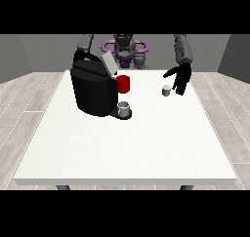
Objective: Insert the coffee pod into the coffee machine and close the lid
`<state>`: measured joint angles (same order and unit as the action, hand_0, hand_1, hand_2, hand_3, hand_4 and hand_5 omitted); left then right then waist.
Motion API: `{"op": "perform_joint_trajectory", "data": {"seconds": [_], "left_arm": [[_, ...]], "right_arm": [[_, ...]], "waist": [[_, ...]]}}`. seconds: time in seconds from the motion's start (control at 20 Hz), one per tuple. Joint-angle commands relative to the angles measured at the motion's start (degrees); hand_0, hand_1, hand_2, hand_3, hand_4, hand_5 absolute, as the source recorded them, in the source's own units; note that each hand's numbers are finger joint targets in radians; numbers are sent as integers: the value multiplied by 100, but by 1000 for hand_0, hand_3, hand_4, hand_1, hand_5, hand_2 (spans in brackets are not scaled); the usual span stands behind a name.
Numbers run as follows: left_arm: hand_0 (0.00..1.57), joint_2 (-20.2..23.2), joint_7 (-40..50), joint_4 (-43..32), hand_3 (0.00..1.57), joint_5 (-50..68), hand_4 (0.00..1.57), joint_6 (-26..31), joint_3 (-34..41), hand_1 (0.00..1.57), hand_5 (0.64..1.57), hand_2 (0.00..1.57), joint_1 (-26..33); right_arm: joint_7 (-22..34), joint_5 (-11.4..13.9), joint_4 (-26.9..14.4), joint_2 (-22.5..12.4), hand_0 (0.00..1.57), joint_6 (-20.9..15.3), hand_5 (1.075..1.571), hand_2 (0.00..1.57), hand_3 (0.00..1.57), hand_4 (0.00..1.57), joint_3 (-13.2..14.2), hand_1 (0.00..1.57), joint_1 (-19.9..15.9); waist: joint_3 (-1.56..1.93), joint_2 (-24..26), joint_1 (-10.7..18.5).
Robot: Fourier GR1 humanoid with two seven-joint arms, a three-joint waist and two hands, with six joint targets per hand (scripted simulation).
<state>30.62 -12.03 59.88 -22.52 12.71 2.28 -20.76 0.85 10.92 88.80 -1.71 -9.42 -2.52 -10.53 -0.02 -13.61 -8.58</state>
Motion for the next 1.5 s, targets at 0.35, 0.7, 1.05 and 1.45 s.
{"op": "perform_joint_trajectory", "data": {"seconds": [0.35, 0.7, 1.05, 1.45], "left_arm": [[839, -398, -563, -1102, 756, -1155, 298, -1262, -225, 839, 1571, 918, -514], [817, -299, -585, -1390, 799, -1964, 368, -1503, -643, 817, 1571, 956, -687], [748, -226, -228, -1876, 809, -2450, 373, -943, -906, 748, 1571, 941, -961], [1124, -293, -993, -2321, 1089, -2690, 394, -1344, -676, 1124, 1571, 1198, -1124]], "right_arm": [[481, 44, -311, 126, 0, -129, 1571, 0, 0, 0, -158, 0, -284], [242, -113, -696, 44, 0, 144, 1571, 0, 0, 0, -73, 0, -377], [213, -241, -831, 128, 0, 249, 1571, 0, 0, 0, -169, 0, -286], [-353, -344, -1358, 37, 0, 95, 1571, 0, 0, 0, 186, 0, -260]], "waist": [[-4, -21, 10], [-1, 8, -15], [1, 258, -165], [0, 157, 96]]}}
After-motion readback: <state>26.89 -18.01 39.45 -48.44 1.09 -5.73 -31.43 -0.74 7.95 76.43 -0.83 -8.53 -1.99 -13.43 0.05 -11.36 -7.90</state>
